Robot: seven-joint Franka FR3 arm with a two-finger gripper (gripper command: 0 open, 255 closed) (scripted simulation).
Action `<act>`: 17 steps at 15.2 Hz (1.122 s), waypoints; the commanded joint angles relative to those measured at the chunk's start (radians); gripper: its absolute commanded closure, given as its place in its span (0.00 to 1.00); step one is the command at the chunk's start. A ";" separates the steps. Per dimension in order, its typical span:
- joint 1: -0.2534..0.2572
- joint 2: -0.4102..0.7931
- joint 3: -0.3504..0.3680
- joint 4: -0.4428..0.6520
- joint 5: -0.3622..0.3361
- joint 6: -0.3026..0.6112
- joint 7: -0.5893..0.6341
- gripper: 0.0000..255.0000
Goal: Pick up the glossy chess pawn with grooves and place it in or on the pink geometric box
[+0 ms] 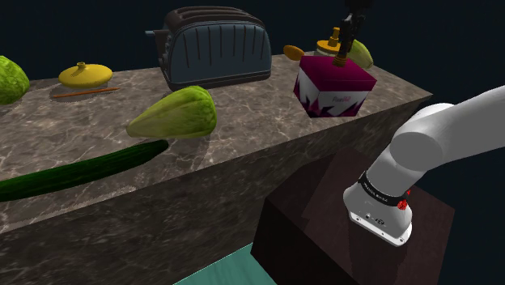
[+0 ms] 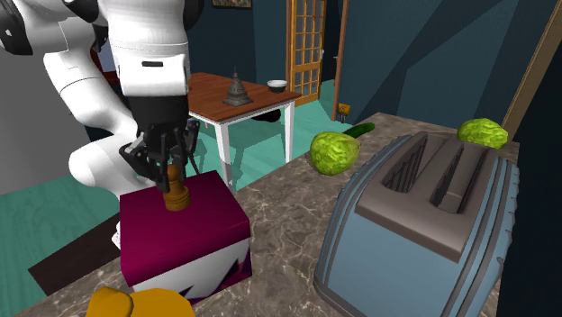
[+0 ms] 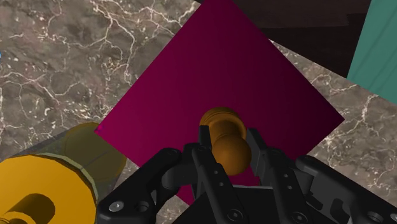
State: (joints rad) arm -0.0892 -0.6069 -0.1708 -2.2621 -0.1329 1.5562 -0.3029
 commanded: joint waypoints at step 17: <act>0.006 0.043 0.009 0.158 0.011 -0.115 -0.006 0.00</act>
State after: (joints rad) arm -0.0831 -0.5649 -0.1626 -2.1093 -0.1225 1.4459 -0.3082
